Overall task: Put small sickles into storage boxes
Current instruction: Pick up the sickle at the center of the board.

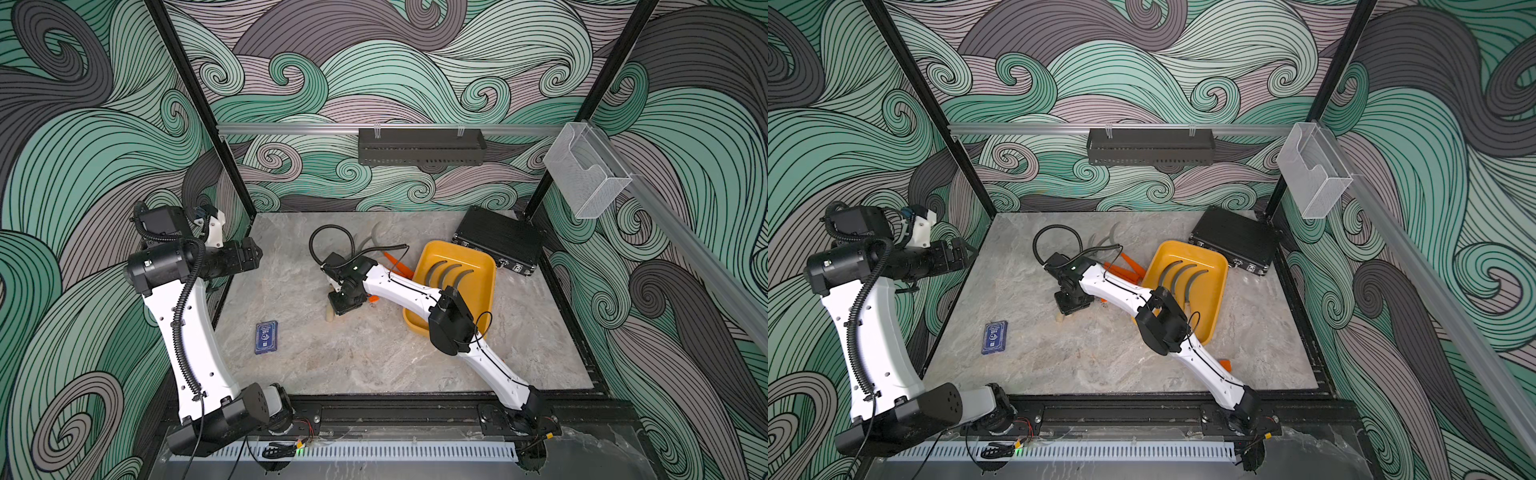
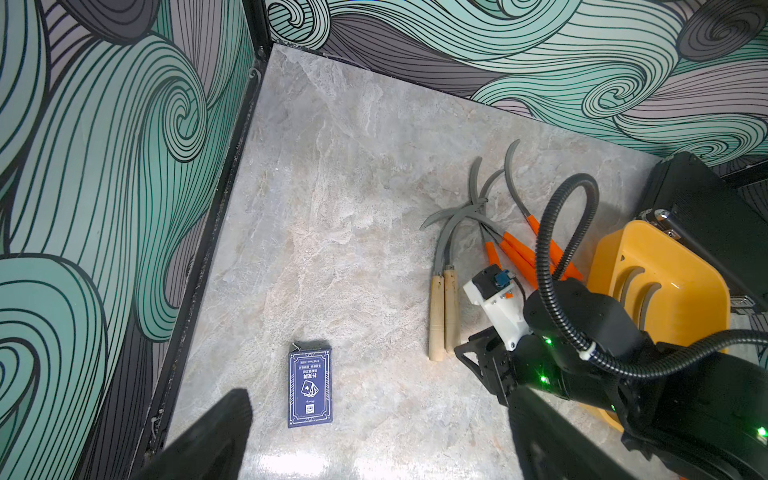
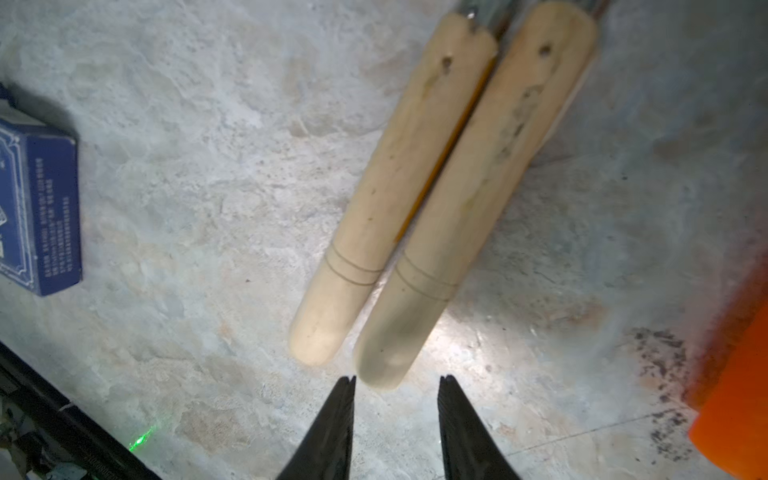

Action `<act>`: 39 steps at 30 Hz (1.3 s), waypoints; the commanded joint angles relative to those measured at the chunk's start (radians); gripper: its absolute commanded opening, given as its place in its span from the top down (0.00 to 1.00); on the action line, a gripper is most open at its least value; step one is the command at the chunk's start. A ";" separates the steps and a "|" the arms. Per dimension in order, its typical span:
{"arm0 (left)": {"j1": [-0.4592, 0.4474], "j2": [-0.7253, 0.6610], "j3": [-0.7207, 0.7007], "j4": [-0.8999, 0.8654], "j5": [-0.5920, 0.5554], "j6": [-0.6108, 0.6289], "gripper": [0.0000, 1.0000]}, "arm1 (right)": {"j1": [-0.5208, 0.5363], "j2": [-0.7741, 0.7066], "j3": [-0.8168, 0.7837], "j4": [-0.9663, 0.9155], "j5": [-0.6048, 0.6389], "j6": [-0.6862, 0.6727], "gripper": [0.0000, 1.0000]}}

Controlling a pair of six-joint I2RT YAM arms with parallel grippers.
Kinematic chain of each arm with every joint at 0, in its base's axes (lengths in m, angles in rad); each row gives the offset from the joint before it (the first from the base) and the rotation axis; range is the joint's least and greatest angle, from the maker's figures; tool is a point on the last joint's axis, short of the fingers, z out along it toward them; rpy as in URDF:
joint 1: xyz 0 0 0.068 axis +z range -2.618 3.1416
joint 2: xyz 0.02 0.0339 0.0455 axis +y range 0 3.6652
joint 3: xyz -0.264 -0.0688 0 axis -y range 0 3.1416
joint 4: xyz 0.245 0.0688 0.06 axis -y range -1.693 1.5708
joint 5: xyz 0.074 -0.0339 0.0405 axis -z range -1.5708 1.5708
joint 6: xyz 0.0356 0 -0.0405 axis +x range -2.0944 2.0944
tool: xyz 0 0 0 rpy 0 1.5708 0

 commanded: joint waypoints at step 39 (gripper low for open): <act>0.004 0.009 -0.031 0.020 0.034 -0.002 0.03 | 0.010 0.063 0.107 -0.023 0.055 0.074 0.61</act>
